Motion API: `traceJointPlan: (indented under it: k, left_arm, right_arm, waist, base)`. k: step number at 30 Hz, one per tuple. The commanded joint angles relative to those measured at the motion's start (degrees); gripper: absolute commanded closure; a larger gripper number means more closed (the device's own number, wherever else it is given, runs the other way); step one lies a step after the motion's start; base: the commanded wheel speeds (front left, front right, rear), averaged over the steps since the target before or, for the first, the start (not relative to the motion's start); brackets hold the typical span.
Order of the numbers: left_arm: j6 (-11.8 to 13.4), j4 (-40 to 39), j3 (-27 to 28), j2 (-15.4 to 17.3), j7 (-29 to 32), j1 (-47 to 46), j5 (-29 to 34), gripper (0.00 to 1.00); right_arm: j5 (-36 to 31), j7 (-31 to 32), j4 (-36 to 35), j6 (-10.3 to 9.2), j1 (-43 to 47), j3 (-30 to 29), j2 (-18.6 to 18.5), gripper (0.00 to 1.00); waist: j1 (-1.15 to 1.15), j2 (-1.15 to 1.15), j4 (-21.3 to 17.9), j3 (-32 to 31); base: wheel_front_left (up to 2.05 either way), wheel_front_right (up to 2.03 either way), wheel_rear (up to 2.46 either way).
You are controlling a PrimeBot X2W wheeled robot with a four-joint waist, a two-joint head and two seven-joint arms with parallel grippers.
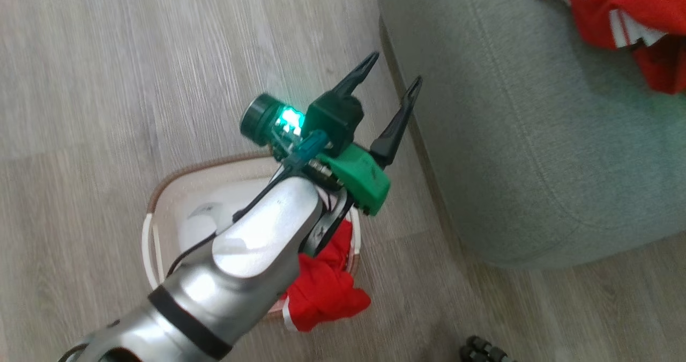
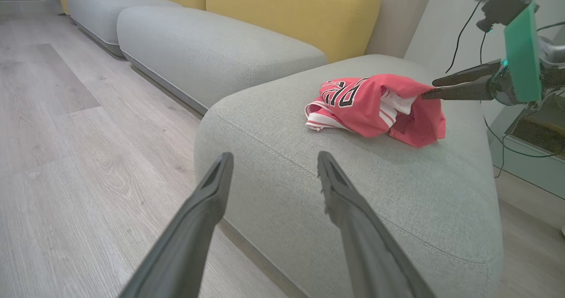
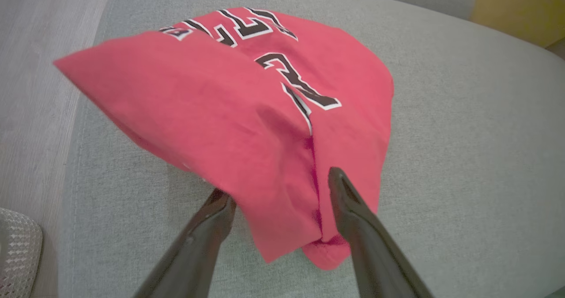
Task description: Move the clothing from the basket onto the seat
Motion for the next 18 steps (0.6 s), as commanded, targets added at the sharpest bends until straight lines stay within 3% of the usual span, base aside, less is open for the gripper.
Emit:
traceJointPlan:
  k: [1, 10, 18]
  left_arm:
    - [0.1, -2.1, 2.2, 0.9, -0.5, -0.5, -0.3, 0.00]
    - [1.5, -5.8, 4.1, 3.9, -1.4, 4.5, -2.5, 0.00]
    - [3.5, -10.9, 6.6, 7.7, -2.2, 10.0, -4.2, 0.00]
  right_arm:
    - [0.1, -0.7, -0.6, -0.02, -1.0, 0.6, -3.3, 0.00]
    - [-0.4, -8.7, -5.3, -0.02, -3.1, 7.9, -6.1, 0.00]
    - [-0.2, -14.7, -8.3, -0.02, -2.4, 7.8, -7.4, 0.00]
  waist:
    - [0.00, 0.00, -0.5, -2.3]
    - [0.00, 0.00, -0.2, -9.1]
    - [0.00, 0.00, 2.6, -14.3]
  base:
    - [0.00, 0.00, 0.00]
    - [0.00, 0.00, 0.00]
    - [0.00, 0.00, 0.00]
